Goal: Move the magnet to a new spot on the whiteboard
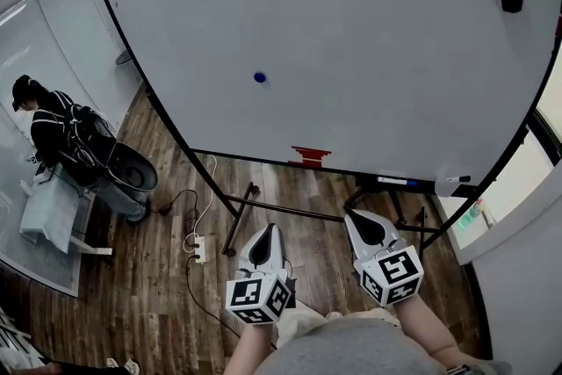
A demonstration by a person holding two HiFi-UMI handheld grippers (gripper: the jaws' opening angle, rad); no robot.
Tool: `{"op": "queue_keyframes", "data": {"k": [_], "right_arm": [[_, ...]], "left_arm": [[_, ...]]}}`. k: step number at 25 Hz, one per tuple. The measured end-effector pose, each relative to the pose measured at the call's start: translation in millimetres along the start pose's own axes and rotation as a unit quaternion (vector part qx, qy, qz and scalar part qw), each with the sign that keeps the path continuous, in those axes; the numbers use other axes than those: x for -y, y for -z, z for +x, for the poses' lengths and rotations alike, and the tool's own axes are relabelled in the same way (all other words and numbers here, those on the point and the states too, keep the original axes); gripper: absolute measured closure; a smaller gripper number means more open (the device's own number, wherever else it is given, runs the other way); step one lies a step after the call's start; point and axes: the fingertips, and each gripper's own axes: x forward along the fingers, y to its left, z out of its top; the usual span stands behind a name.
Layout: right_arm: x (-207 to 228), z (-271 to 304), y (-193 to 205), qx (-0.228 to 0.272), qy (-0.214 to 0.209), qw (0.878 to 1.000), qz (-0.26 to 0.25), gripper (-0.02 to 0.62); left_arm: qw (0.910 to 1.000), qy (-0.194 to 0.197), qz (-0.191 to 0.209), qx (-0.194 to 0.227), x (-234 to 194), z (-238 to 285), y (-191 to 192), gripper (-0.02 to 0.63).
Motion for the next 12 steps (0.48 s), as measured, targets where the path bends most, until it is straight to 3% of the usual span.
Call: {"op": "queue_keyframes", "data": {"k": [12], "right_arm": [[-4.8,-5.3,-0.4,0.001,0.003,1.0,-0.003,0.595]], "left_arm": [[1.0,0.005,0.0,-0.004,4.0,-0.2,-0.2,0.601]]}}
